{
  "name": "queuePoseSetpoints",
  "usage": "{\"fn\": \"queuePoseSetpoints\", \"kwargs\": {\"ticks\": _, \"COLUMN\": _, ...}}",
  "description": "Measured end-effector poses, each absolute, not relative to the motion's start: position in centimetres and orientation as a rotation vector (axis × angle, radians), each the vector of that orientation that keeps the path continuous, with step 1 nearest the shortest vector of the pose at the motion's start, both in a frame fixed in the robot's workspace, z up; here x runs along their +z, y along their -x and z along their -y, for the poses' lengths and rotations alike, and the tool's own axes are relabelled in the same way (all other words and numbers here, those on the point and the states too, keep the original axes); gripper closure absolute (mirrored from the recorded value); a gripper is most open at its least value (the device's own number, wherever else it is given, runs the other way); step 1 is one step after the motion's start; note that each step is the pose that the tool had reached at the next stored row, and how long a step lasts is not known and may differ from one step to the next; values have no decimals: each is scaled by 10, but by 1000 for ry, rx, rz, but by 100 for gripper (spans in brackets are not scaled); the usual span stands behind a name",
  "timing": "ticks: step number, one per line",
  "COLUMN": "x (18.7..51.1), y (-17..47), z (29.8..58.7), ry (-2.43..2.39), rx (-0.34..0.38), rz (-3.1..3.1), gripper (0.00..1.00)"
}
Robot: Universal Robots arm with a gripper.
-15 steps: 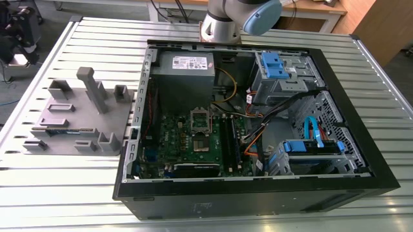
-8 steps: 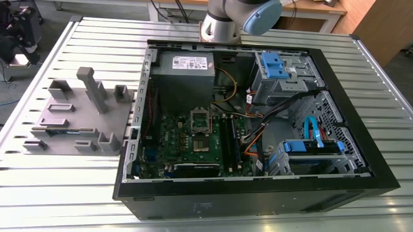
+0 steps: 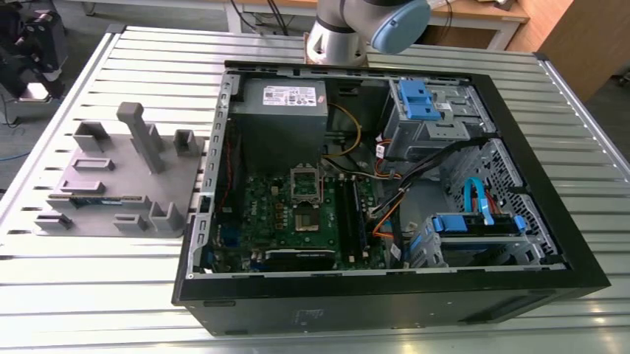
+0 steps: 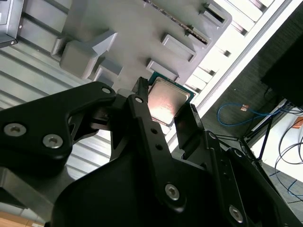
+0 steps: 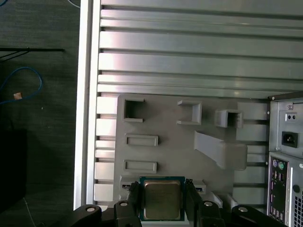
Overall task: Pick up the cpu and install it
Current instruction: 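Pick up the cpu and move it towards the insertion slot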
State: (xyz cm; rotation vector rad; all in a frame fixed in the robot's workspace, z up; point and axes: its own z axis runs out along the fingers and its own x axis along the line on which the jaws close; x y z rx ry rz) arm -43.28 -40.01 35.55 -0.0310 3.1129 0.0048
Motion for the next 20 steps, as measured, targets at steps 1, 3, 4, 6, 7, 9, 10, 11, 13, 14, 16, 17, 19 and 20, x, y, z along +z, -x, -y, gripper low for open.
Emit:
{"fn": "queuePoseSetpoints", "kwargs": {"ticks": 1, "x": 356, "y": 432, "z": 400, "ry": 31, "rx": 5, "rz": -3113, "gripper": 53}}
{"fn": "queuePoseSetpoints", "kwargs": {"ticks": 3, "x": 356, "y": 431, "z": 400, "ry": 31, "rx": 5, "rz": -3113, "gripper": 53}}
{"fn": "queuePoseSetpoints", "kwargs": {"ticks": 4, "x": 356, "y": 430, "z": 400, "ry": 31, "rx": 5, "rz": -3113, "gripper": 53}}
{"fn": "queuePoseSetpoints", "kwargs": {"ticks": 6, "x": 356, "y": 428, "z": 400, "ry": 31, "rx": 5, "rz": -3113, "gripper": 53}}
{"fn": "queuePoseSetpoints", "kwargs": {"ticks": 7, "x": 356, "y": 427, "z": 400, "ry": 31, "rx": 5, "rz": -3113, "gripper": 53}}
{"fn": "queuePoseSetpoints", "kwargs": {"ticks": 9, "x": 356, "y": 424, "z": 400, "ry": 31, "rx": 5, "rz": -3113, "gripper": 53}}
{"fn": "queuePoseSetpoints", "kwargs": {"ticks": 10, "x": 356, "y": 422, "z": 400, "ry": 31, "rx": 5, "rz": -3113, "gripper": 53}}
{"fn": "queuePoseSetpoints", "kwargs": {"ticks": 11, "x": 356, "y": 420, "z": 400, "ry": 31, "rx": 5, "rz": -3113, "gripper": 53}}
{"fn": "queuePoseSetpoints", "kwargs": {"ticks": 13, "x": 355, "y": 417, "z": 400, "ry": 31, "rx": 5, "rz": -3113, "gripper": 53}}
{"fn": "queuePoseSetpoints", "kwargs": {"ticks": 14, "x": 356, "y": 415, "z": 400, "ry": 31, "rx": 5, "rz": -3113, "gripper": 53}}
{"fn": "queuePoseSetpoints", "kwargs": {"ticks": 16, "x": 356, "y": 411, "z": 400, "ry": 31, "rx": 5, "rz": -3113, "gripper": 53}}
{"fn": "queuePoseSetpoints", "kwargs": {"ticks": 17, "x": 356, "y": 409, "z": 400, "ry": 31, "rx": 5, "rz": -3113, "gripper": 53}}
{"fn": "queuePoseSetpoints", "kwargs": {"ticks": 19, "x": 356, "y": 406, "z": 400, "ry": 31, "rx": 5, "rz": -3113, "gripper": 53}}
{"fn": "queuePoseSetpoints", "kwargs": {"ticks": 20, "x": 356, "y": 405, "z": 400, "ry": 31, "rx": 5, "rz": -3113, "gripper": 53}}
